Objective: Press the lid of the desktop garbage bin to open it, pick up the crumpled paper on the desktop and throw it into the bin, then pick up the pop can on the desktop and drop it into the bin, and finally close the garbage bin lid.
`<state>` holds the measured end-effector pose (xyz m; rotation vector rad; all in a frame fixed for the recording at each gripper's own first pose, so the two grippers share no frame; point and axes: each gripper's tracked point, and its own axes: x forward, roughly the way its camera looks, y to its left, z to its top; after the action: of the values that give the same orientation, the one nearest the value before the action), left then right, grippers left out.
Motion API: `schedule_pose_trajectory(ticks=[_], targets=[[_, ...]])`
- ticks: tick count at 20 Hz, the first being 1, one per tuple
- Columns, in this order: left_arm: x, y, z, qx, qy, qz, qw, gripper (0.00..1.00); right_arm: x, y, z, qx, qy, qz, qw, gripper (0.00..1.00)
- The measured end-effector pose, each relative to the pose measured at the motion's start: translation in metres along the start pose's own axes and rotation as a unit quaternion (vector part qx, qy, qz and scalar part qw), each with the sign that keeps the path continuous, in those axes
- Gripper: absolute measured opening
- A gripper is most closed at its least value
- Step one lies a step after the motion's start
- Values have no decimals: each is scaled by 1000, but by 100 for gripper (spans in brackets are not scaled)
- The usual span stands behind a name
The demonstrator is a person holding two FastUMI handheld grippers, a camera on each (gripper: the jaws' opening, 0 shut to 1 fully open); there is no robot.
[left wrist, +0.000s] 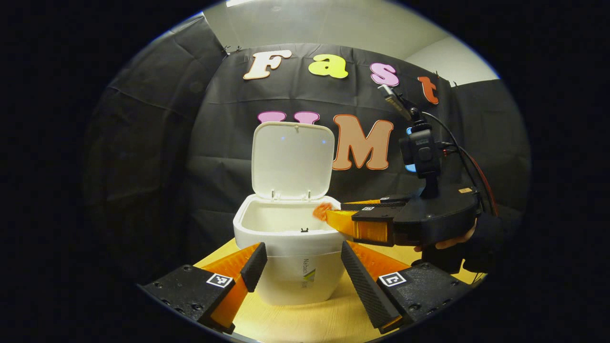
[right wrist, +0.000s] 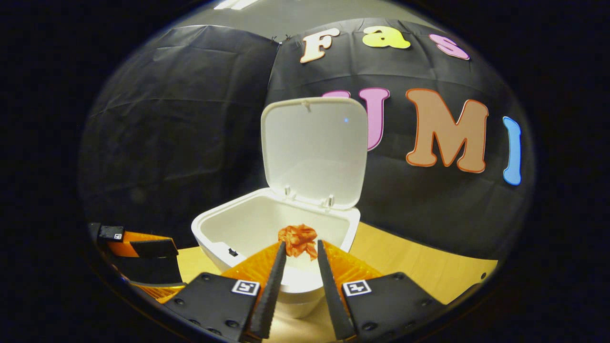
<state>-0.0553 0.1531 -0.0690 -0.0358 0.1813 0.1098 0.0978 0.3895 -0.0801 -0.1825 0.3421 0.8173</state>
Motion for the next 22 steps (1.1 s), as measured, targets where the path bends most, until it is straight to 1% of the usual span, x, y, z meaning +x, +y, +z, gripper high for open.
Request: schedule_pose_trajectory(ticks=[1,2,3,4,5,6,7,8,9,10,12,15,17,19,22], targets=[[1,-1,0,0,1,-2,1000,95,-3,-3,1,-7,-4,-9,1000,61],[1,-3,-1,0,0,-5,1000,95,-5,-5,1,-10,-5,-13,1000,67],[2,-5,0,1,0,-8,1000,95,-8,-8,3,-10,-7,-17,1000,77],[3,-10,0,1,-1,-14,1000,95,-13,-12,7,-10,-13,-24,1000,78],[5,-15,1,2,-2,-20,1000,95,-20,-18,12,-14,-24,-34,999,84],[7,-21,2,3,-3,-26,1000,95,-29,-23,19,-20,-39,-43,998,80],[8,-28,2,3,-4,-34,999,95,-39,-30,28,-30,-57,-55,996,86],[8,-36,2,4,-5,-42,999,95,-52,-38,38,-41,-76,-68,994,80],[10,-44,3,4,-6,-51,999,95,-64,-46,47,-52,-94,-81,991,86],[12,-53,2,5,-6,-60,998,95,-76,-53,53,-60,-110,-91,988,80],[14,-72,0,5,-4,-79,997,95,-102,-69,58,-69,-128,-111,983,80],[16,-104,-7,5,4,-108,994,95,-140,-103,52,-59,-137,-149,977,80],[16,-126,-13,6,7,-129,992,95,-172,-132,42,-47,-140,-182,972,80],[17,-146,-25,9,16,-146,989,95,-205,-163,33,-37,-142,-220,964,81],[17,-172,-44,19,34,-162,986,95,-257,-210,11,-18,-139,-277,951,81]])
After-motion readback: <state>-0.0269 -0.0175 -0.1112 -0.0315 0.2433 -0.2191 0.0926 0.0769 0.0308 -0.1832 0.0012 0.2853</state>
